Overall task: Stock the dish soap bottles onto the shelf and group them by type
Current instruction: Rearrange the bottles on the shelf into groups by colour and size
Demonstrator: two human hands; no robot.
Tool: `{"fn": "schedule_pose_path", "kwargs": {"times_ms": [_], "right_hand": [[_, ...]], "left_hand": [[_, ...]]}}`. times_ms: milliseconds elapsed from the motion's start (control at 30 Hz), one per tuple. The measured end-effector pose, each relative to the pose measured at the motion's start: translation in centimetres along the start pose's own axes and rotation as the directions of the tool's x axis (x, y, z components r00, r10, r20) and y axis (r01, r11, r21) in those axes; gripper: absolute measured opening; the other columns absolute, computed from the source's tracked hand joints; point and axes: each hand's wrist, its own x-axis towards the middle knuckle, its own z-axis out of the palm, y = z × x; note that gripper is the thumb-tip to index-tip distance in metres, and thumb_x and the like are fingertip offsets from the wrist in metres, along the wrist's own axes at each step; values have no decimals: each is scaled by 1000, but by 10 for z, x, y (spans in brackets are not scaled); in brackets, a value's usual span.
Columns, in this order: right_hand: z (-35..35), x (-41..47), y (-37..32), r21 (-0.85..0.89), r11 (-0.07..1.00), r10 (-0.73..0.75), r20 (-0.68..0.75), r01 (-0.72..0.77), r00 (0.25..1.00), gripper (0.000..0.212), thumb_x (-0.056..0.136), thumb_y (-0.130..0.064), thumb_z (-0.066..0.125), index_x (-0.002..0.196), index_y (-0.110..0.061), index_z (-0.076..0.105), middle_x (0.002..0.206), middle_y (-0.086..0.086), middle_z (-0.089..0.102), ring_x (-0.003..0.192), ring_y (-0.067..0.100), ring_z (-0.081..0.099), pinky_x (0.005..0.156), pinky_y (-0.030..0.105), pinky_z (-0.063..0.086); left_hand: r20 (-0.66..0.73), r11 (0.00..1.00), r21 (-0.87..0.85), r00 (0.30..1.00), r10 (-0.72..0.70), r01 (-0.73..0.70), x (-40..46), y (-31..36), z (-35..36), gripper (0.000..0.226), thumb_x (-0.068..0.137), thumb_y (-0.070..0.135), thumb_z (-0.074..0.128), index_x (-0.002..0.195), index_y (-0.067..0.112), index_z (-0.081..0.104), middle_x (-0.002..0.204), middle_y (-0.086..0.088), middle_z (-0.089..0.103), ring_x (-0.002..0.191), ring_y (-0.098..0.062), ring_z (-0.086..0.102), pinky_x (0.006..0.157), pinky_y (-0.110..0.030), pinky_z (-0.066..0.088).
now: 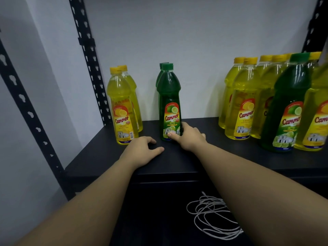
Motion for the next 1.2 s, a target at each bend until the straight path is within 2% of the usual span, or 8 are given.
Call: {"fn": "schedule_pose_path", "kwargs": {"times_ms": [200, 433, 600, 833, 1000, 1100, 1200], "right_hand": [[-1, -3, -2, -29, 1000, 3, 4, -3, 1000, 77, 86, -79, 56, 148, -34, 44, 142, 0, 60, 137, 29, 47, 110, 52, 32], [-16, -29, 17, 80, 997, -14, 39, 11, 999, 111, 72, -76, 76, 159, -24, 31, 151, 3, 54, 136, 26, 53, 108, 47, 49], [-49, -65, 56, 57, 997, -53, -15, 54, 998, 85, 76, -71, 78, 142, -23, 56, 134, -1, 66, 122, 17, 61, 104, 39, 52], [-111, -118, 118, 69, 998, 1, -164, 10, 986, 50, 87, -53, 78, 124, -21, 66, 110, -5, 68, 104, 13, 63, 87, 26, 48], [-151, -149, 158, 68, 997, 60, -241, -45, 969, 41, 90, -44, 77, 122, -19, 68, 112, -3, 70, 101, 12, 61, 87, 27, 50], [-172, -159, 179, 106, 990, 117, -306, -88, 945, 34, 89, -43, 79, 113, -20, 69, 104, -4, 71, 100, 16, 65, 86, 34, 55], [-191, -163, 198, 161, 979, 177, -365, -125, 914, 33, 89, -43, 79, 108, -18, 68, 100, -4, 68, 97, 16, 64, 83, 35, 55]], "left_hand": [[-3, 1000, 5, 1000, 9, -9, 0, 0, 0, 57, 88, 61, 70, 131, 24, 68, 135, 7, 66, 126, -13, 59, 100, -29, 45], [14, 996, 57, 997, 72, -72, -9, 12, -3, 42, 92, 57, 68, 121, 27, 73, 124, 9, 69, 115, -11, 62, 95, -30, 50], [51, 992, 42, 992, 120, -122, -17, 42, 7, 46, 88, 62, 69, 120, 28, 74, 121, 10, 68, 112, -10, 62, 96, -31, 51], [100, 981, -16, 976, 192, -192, -28, 103, 29, 44, 89, 60, 69, 119, 28, 74, 120, 11, 68, 113, -11, 62, 97, -30, 50], [112, 977, -70, 972, 208, -201, -32, 147, 49, 38, 90, 56, 70, 115, 28, 75, 116, 10, 68, 110, -12, 63, 97, -32, 50], [119, 969, -118, 966, 232, -218, -32, 179, 64, 35, 89, 53, 73, 113, 28, 75, 115, 10, 69, 110, -11, 63, 94, -28, 48], [121, 954, -212, 963, 242, -213, -30, 211, 81, 44, 85, 49, 79, 123, 27, 71, 121, 10, 70, 114, -9, 63, 96, -25, 47]]}}
